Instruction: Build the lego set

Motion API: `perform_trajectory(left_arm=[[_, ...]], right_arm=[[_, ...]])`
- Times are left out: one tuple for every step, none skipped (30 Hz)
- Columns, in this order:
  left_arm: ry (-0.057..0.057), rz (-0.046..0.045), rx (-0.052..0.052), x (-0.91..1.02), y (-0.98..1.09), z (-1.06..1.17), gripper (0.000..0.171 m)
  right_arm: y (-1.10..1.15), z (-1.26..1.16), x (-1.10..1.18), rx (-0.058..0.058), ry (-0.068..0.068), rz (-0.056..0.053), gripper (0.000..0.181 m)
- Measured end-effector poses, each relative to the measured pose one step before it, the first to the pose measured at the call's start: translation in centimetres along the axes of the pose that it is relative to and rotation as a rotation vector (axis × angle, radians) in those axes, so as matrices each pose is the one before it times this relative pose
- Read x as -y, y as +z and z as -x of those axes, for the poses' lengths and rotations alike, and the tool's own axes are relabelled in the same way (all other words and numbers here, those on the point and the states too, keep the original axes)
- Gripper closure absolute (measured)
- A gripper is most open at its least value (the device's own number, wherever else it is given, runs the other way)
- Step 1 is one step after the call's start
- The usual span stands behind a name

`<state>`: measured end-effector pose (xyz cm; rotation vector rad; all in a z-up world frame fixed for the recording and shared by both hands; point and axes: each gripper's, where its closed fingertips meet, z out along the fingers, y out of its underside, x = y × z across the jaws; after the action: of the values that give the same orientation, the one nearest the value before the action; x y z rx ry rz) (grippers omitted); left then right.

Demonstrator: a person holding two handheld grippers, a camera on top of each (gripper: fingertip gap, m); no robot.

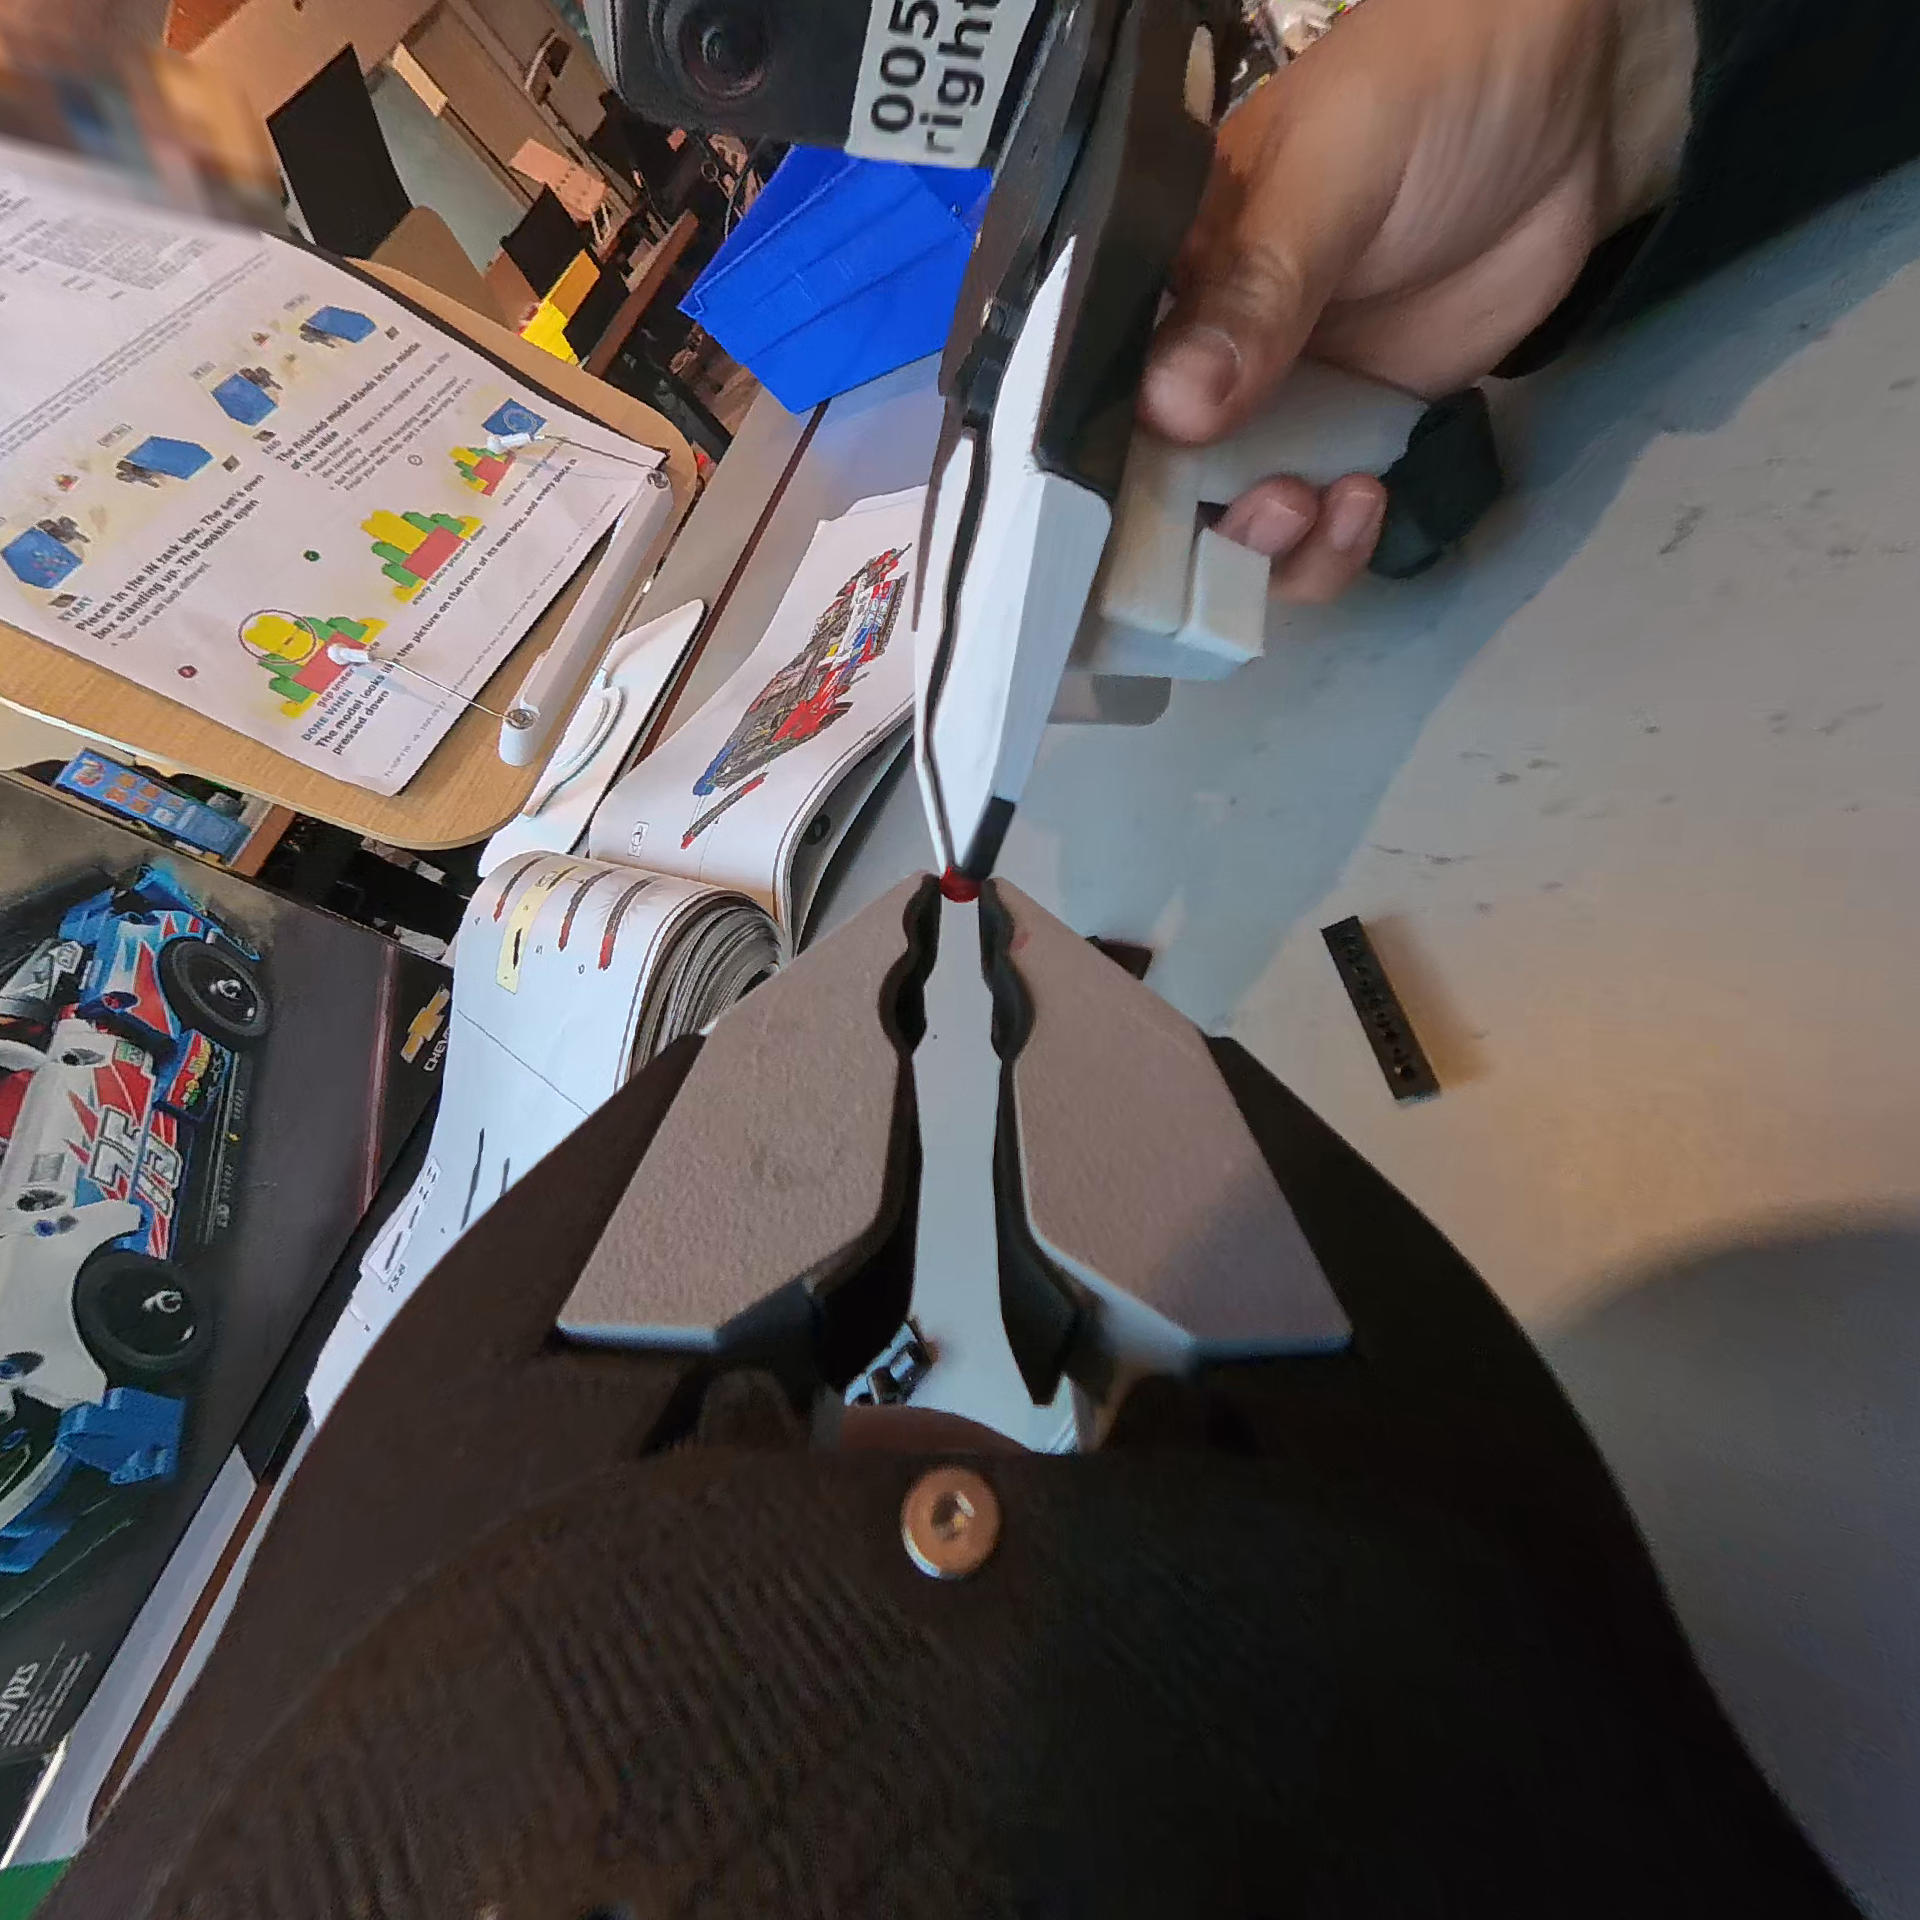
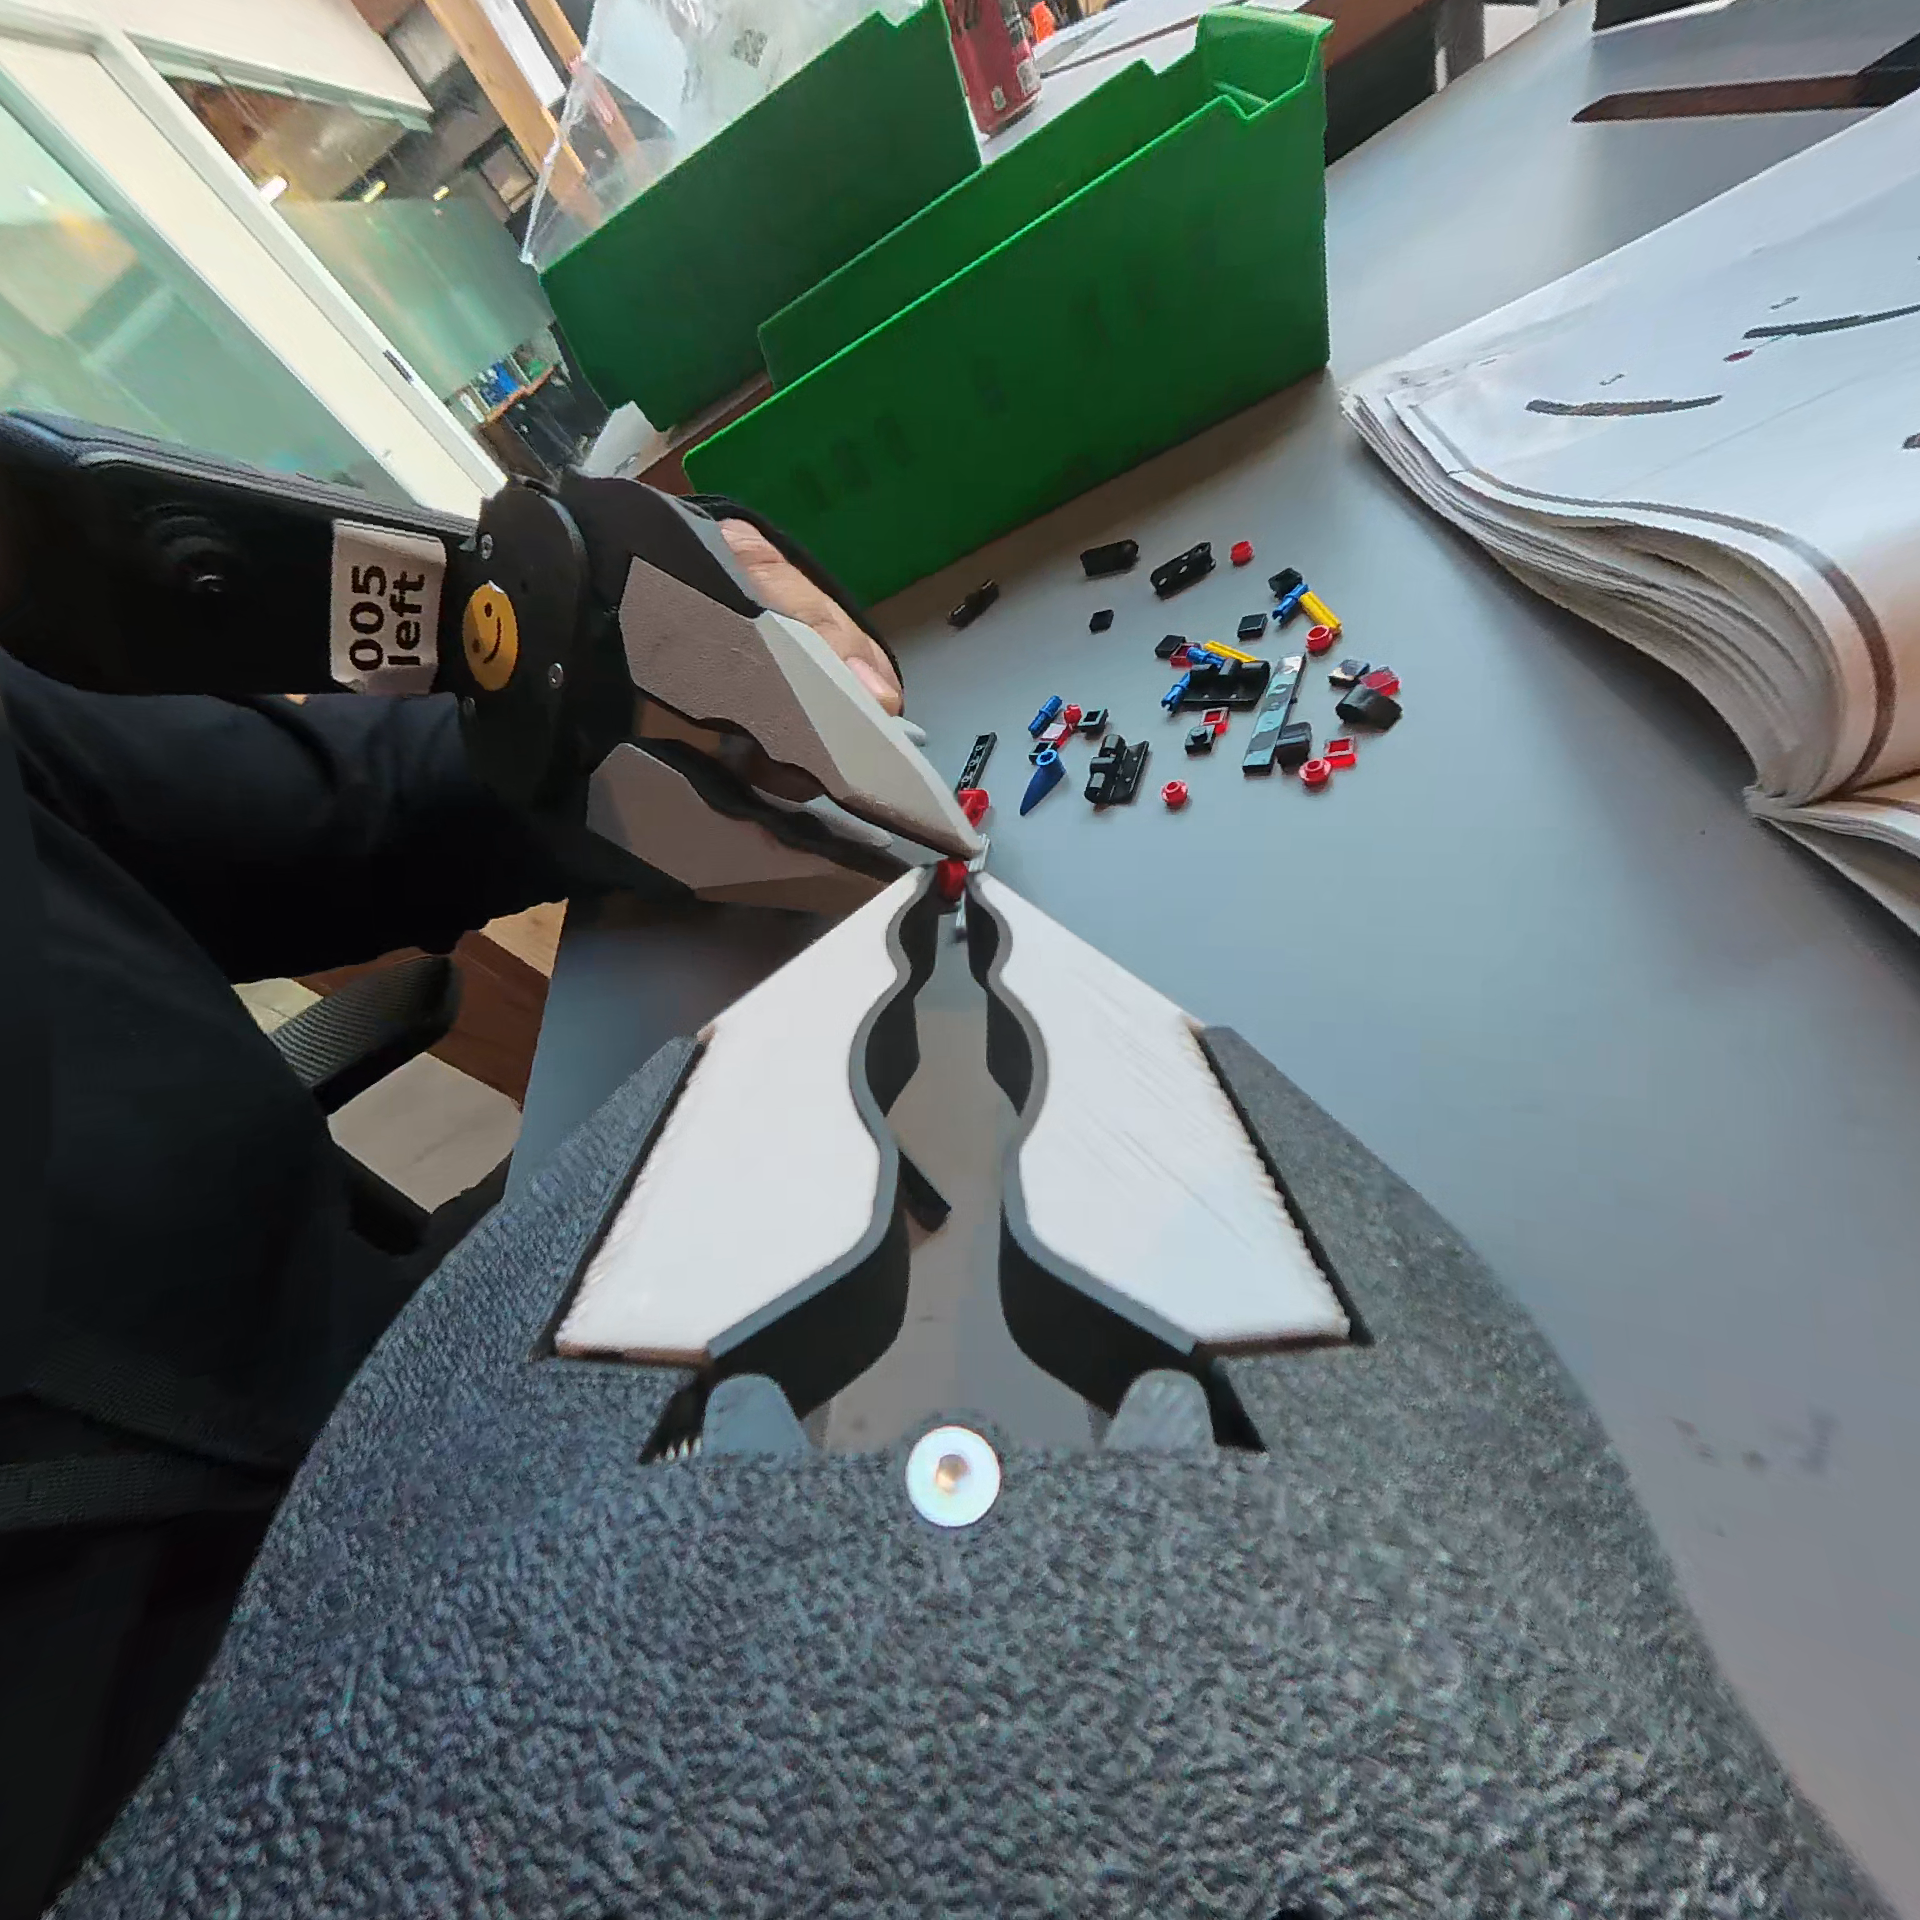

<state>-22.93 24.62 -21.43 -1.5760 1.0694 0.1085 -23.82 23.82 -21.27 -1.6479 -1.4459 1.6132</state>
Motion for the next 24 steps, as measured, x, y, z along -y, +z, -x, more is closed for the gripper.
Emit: perform_trajectory(left_arm=[[-0.0033, -0.00812, 0.0003, 0.14, -0.063, 0.018, 0.168], [-0.0043, -0.0114, -0.0024, 0.192, -0.089, 0.009, 0.167], [-0.0048, -0.01259, -0.0002, 0.218, -0.083, 0.042, 0.167], [-0.0041, -0.00968, -0.001, 0.184, -0.082, 0.006, 0.168], [0.001, -0.00615, -0.0011, 0.101, -0.062, -0.013, 0.167], [0.0041, -0.00679, -0.0003, 0.09, -0.065, -0.009, 0.168], [0.0046, -0.00917, -0.0017, 0.128, -0.073, -0.042, 0.167], [0.001, -0.01545, 0.0004, 0.235, -0.089, -0.003, 0.167], [0.0007, -0.01934, 0.0048, 0.325, -0.119, 0.059, 0.167], [0.0021, -0.01651, 0.0045, 0.294, -0.124, 0.064, 0.167], [-0.003, -0.0088, -0.0031, 0.171, -0.094, -0.003, 0.167], [-0.0096, -0.00488, -0.0105, 0.099, -0.07, -0.056, 0.167], [-0.0161, -0.01048, -0.0102, 0.163, -0.079, -0.023, 0.167], [-0.023, -0.00904, -0.0094, 0.155, -0.049, 0.019, 0.167], [-0.026, 0.00087, -0.0117, -0.008, -0.009, 0.024, 0.167], [-0.0205, 0.01522, -0.0098, -0.227, 0.07, 0.042, 0.168], [-0.0109, 0.02573, -0.0012, -0.41, 0.132, 0.095, 0.168], [0.004, 0.02181, 0.0058, -0.411, 0.139, 0.092, 0.167], [0.0141, 0.01445, 0.0114, -0.312, 0.109, 0.086, 0.168], [0.0144, 0.01588, 0.0102, -0.259, 0.11, 0.045, 0.168], [0.0122, 0.02092, 0.0077, -0.287, 0.127, 0.008, 0.168], [0.0152, 0.01905, 0.0074, -0.251, 0.115, -0.011, 0.168], [0.0201, 0.01545, 0.0117, -0.189, 0.09, 0.011, 0.168], [0.0236, 0.01698, 0.0129, -0.207, 0.078, 0.029, 0.168]], right_arm=[[-0.057, 0.136, 0.083, 0.0188, 0.0148, -0.0061, 0.178], [-0.084, 0.191, 0.099, 0.026, 0.0236, -0.007, 0.178], [-0.082, 0.175, 0.119, 0.0276, 0.0295, -0.0091, 0.178], [-0.048, 0.15, 0.056, 0.0257, 0.032, -0.007, 0.178], [-0.004, 0.116, 0.017, 0.0221, 0.032, -0.0048, 0.179], [-0.003, 0.114, 0.006, 0.0219, 0.0299, -0.0027, 0.179], [-0.025, 0.177, 0.011, 0.0265, 0.031, -0.0017, 0.179], [-0.064, 0.259, 0.084, 0.0322, 0.0303, -0.006, 0.179], [-0.044, 0.317, 0.133, 0.0336, 0.029, -0.0095, 0.179], [-0.029, 0.273, 0.097, 0.0286, 0.0254, -0.0075, 0.179], [0.007, 0.174, -0.001, 0.0212, 0.0208, -0.0024, 0.179], [0.015, 0.143, -0.034, 0.0191, 0.0184, -0.0008, 0.179], [-0.011, 0.176, 0.011, 0.0204, 0.0174, -0.0035, 0.179], [-0.002, 0.116, 0.046, 0.0141, 0.0141, -0.0046, 0.179], [0.003, -0.057, 0.023, -0.0013, 0.0033, -0.003, 0.179], [-0.02, -0.286, 0.012, -0.0204, -0.0092, -0.0006, 0.179], [-0.03, -0.451, -0.026, -0.0354, -0.0189, 0.0028, 0.179], [-0.056, -0.491, -0.065, -0.0414, -0.0259, 0.0073, 0.178], [-0.051, -0.493, -0.091, -0.0421, -0.0287, 0.0088, 0.175], [-0.045, -0.475, -0.056, -0.0417, -0.0294, 0.0078, 0.172], [-0.014, -0.417, -0.048, -0.0409, -0.0333, 0.0062, 0.17], [0.017, -0.312, -0.015, -0.0376, -0.0369, 0.0038, 0.17], [0.052, -0.172, -0.012, -0.0315, -0.0389, 0.0035, 0.17], [0.065, -0.069, -0.013, -0.0267, -0.041, 0.0038, 0.17]])
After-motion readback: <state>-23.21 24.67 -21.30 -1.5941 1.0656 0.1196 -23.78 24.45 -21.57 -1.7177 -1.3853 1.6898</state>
